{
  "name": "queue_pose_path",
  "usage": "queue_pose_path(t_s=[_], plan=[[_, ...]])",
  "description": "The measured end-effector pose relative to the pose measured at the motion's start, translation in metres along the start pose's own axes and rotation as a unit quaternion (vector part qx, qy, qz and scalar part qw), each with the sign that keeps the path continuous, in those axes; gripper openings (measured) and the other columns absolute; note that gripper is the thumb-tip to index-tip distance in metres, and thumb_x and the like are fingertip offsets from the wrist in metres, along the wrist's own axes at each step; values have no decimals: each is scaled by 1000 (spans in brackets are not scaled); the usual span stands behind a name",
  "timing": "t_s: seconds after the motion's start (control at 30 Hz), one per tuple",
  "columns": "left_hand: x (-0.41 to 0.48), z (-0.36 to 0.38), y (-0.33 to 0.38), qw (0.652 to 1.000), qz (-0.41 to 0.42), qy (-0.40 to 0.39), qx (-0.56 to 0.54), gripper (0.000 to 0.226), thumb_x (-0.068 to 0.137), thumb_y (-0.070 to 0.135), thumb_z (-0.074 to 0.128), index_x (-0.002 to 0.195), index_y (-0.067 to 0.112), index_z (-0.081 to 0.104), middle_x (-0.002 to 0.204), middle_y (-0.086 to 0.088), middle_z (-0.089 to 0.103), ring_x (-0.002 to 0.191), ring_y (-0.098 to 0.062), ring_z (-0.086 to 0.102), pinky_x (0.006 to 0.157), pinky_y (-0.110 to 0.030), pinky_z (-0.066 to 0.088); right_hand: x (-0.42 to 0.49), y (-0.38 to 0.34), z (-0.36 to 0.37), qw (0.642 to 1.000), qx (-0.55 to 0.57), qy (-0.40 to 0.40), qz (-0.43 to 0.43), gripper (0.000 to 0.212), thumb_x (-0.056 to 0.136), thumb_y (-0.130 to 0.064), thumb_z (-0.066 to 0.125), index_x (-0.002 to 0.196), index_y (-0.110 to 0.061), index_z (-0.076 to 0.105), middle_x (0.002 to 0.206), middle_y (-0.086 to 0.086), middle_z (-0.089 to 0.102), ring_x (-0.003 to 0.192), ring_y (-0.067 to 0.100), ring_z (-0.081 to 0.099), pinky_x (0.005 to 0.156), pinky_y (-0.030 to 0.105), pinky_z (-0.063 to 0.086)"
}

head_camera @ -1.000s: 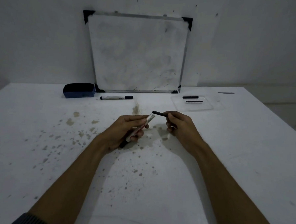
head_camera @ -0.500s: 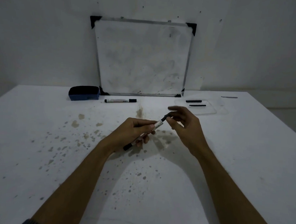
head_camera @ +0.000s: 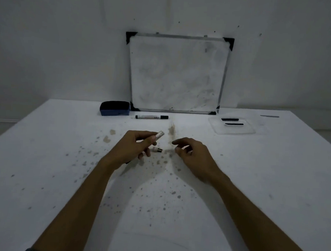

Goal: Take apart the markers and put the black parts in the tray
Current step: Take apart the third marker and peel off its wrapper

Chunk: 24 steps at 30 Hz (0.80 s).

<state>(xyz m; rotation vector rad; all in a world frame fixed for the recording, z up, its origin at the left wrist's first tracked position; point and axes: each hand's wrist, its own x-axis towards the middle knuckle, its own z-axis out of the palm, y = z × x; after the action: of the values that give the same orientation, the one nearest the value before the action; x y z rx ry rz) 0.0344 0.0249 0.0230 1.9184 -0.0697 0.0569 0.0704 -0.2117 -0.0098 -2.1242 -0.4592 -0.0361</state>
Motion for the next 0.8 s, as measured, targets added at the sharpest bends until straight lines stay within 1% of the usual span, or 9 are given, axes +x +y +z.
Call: queue_pose_path(t_s=[0.13, 0.23, 0.3, 0.37, 0.43, 0.5, 0.6, 0.7, 0.8], plan=[[-5, -15, -25, 993, -8, 113, -20, 29, 102, 33, 62, 126, 22, 73, 92, 0, 78, 62, -17, 67, 50, -28, 55, 21, -18, 28, 992, -120, -35, -35, 40, 92, -49, 68, 129, -32, 67, 115, -7, 65, 84, 2, 60, 71, 7, 42], [-7, -16, -33, 990, -10, 131, -54, 23, 100, 37, 64, 118, 29, 75, 83, -6, 78, 61, -28, 64, 53, -40, 55, 24, -23, 48, 982, -177, -24, -64, 44, 90, -56, 66, 126, -31, 70, 113, -3, 64, 95, 12, 63, 85, 27, 51], [-8, -13, -32, 991, -3, 121, -65, 18, 100, 38, 65, 114, 33, 75, 87, -7, 79, 61, -32, 66, 57, -49, 57, 22, -25, 53, 981, -176, -12, -75, 35, 92, -50, 67, 119, -29, 75, 107, -4, 67, 89, 9, 62, 83, 27, 54], [-9, -8, -29, 992, 1, 104, -71, 20, 99, 37, 65, 116, 30, 75, 89, -5, 79, 60, -33, 67, 56, -50, 57, 18, -24, 48, 992, -112, 9, -51, 28, 95, -44, 67, 116, -27, 75, 104, -8, 69, 84, 2, 61, 74, 13, 50], [-10, 0, -25, 991, 9, 83, -105, 23, 99, 34, 66, 119, 26, 74, 93, -1, 79, 62, -28, 68, 53, -44, 58, 14, -21, 34, 1000, -8, 20, -11, 25, 98, -42, 64, 117, -28, 74, 104, -14, 71, 86, 0, 65, 72, 11, 48], [-10, 9, -20, 985, 11, 60, -164, 22, 99, 28, 65, 119, 24, 74, 95, 0, 79, 64, -22, 67, 50, -34, 58, 11, -20, 17, 990, 136, 1, 29, 26, 100, -38, 61, 123, -29, 72, 101, -15, 72, 84, 0, 66, 75, 15, 50], [-8, 18, -17, 983, 6, 34, -181, 24, 100, 24, 64, 122, 21, 73, 97, -3, 78, 63, -19, 67, 50, -30, 57, 13, -21, 6, 934, 349, -6, 76, 26, 103, -27, 60, 122, -19, 75, 92, 0, 69, 86, 17, 59, 81, 31, 48], [-9, 21, -19, 987, 10, 18, -161, 26, 99, 23, 65, 123, 22, 74, 96, -2, 79, 62, -18, 67, 49, -29, 55, 15, -24, 13, 908, 401, 12, 120, 25, 101, -25, 63, 118, -11, 76, 101, 7, 75, 85, 17, 60, 82, 34, 49], [-9, 20, -20, 990, 27, 24, -137, 26, 96, 29, 69, 121, 29, 76, 91, -3, 79, 63, -18, 65, 48, -27, 53, 14, -27, 21, 887, 436, 22, 147, 28, 98, -27, 68, 117, -7, 75, 107, 7, 76, 78, 14, 60, 76, 31, 52]])
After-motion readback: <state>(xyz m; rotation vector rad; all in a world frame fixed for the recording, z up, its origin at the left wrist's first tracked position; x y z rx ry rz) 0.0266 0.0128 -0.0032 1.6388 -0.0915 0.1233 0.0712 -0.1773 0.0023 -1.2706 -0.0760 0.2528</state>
